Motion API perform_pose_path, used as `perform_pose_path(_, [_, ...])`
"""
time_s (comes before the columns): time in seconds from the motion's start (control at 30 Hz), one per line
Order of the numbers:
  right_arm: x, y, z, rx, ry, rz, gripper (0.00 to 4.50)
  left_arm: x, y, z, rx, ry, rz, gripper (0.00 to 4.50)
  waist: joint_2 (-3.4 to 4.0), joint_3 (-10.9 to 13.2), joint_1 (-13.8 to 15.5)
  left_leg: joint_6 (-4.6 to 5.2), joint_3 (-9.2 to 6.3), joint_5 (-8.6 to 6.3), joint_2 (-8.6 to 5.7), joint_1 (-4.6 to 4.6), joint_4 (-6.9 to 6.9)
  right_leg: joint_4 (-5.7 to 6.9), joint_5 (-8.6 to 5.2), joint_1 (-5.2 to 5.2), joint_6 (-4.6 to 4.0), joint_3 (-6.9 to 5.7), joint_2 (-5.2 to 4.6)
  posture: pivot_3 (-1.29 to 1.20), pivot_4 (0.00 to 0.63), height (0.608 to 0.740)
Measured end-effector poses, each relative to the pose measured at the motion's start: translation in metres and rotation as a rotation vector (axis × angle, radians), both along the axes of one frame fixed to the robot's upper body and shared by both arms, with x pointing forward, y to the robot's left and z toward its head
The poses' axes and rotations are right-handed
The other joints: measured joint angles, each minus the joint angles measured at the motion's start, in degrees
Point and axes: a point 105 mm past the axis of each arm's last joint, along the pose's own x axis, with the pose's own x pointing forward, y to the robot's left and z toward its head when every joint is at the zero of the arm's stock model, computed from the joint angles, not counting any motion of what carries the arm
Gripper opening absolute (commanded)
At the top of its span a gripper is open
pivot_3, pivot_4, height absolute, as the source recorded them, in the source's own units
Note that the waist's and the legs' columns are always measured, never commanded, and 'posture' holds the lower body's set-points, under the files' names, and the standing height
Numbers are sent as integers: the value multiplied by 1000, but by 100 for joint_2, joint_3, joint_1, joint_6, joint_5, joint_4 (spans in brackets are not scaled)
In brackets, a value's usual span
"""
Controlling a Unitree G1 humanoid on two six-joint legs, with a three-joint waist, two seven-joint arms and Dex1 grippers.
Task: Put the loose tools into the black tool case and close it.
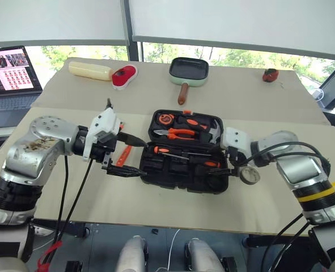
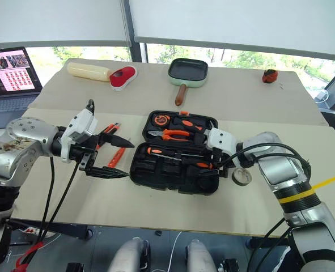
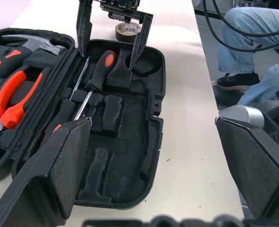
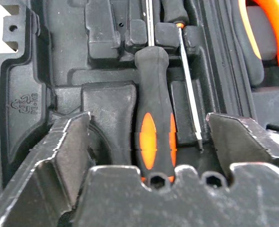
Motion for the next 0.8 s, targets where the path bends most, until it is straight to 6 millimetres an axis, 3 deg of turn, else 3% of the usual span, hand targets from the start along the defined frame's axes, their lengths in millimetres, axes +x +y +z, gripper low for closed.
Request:
perform_pose_path(0.07, [4, 11, 8, 58, -10, -7, 3476, 2, -1, -1, 1, -5, 3, 4500, 0, 0, -26, 0, 0, 0, 1, 0, -1, 3, 0, -1, -1, 0, 2, 0, 150, 740])
perform_pose_path(0.37, [7, 26, 2, 97, 3, -36, 212, 3, 0, -3, 7, -8, 4, 4500, 0, 0, -15, 0, 0, 0, 0, 0, 0, 5, -1, -1, -1, -1, 0, 0, 150, 740])
perform_pose_path(0.53, [6, 36, -13, 97, 36, -38, 92, 3, 1, -5, 10, -4, 10, 4500, 0, 0, -32, 0, 0, 0, 0, 0, 0, 7, -1, -1, -1, -1, 1, 0, 150, 740])
perform_pose_path(0.8, [7, 42, -19, 49, 7, -24, 92, 3, 1, -6, 11, -3, 14, 4500, -3, -3, -78, 0, -1, 0, 2, 15, 0, 18, -3, 7, -5, -1, 2, 0, 150, 740])
